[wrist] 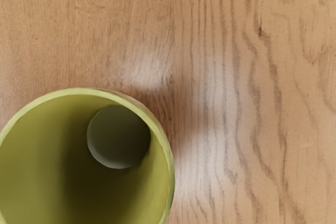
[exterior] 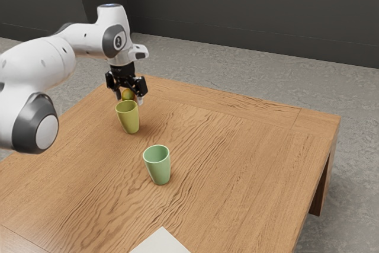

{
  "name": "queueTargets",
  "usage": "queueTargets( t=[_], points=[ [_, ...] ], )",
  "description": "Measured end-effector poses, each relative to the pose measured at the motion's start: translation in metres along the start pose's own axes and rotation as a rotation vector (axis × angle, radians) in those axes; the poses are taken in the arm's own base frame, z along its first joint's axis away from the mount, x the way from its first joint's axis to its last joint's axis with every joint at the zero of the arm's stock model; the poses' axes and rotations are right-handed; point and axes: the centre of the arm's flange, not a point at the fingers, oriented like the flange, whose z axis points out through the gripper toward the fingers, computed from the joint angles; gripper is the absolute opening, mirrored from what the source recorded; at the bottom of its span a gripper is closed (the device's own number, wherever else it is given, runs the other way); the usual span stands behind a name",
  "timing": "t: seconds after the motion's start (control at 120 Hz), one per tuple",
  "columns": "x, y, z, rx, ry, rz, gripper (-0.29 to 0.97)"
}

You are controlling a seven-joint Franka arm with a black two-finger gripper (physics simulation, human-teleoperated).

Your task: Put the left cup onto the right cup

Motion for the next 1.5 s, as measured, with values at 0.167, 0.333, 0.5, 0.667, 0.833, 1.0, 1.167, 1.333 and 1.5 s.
queueTargets(
  t=[0.167, 0.333, 0.5, 0.667, 0.833, 1.0, 1.167, 1.333, 1.5],
  points=[
    [0.008, 0.001, 0.018, -0.003, 0.021, 0.003, 0.68],
    [0.014, -0.001, 0.038, 0.004, 0.038, 0.003, 0.68],
    [0.017, -0.002, 0.064, 0.009, 0.022, 0.004, 0.68],
    [0.018, -0.004, 0.074, 0.013, 0.017, 0.004, 0.43],
    [0.018, -0.005, 0.073, 0.015, 0.015, 0.004, 0.08],
    [0.017, -0.005, 0.072, 0.017, 0.010, 0.005, -0.04],
    [0.016, -0.007, 0.061, 0.022, 0.021, 0.005, -0.08],
    [0.011, -0.007, 0.031, 0.019, 0.029, 0.003, -0.09],
    [-0.005, -0.001, -0.017, -0.002, 0.011, 0.007, -0.10]
  ],
)
